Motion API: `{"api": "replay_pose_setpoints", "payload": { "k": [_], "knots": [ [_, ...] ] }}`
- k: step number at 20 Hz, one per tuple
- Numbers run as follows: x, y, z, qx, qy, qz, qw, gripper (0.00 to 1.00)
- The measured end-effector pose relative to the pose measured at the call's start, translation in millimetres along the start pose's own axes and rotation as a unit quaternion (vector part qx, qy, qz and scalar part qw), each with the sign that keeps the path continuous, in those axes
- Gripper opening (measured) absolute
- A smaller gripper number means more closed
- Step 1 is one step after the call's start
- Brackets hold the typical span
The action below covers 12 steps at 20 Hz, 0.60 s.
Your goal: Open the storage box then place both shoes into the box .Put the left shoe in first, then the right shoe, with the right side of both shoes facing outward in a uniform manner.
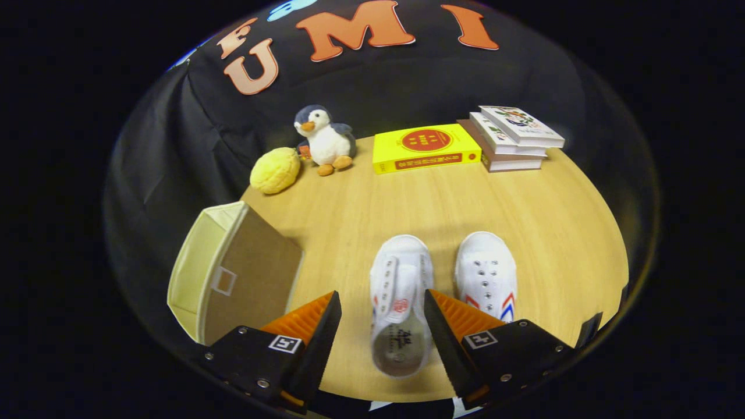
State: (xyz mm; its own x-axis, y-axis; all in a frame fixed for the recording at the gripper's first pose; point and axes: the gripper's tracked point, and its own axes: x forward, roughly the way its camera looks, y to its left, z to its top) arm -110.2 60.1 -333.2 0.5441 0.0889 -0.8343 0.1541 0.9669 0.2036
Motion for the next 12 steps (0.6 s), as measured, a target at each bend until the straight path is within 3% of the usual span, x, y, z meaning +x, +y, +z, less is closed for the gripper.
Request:
{"api": "replay_pose_setpoints", "payload": {
  "k": [6, 12],
  "knots": [
    [13.1, -24.5, -39.7, -0.033, 0.042, 0.003, 0.999, 0.76],
    [39.3, -39.1, -46.2, -0.059, 0.052, -0.016, 0.997, 0.63]
  ]
}}
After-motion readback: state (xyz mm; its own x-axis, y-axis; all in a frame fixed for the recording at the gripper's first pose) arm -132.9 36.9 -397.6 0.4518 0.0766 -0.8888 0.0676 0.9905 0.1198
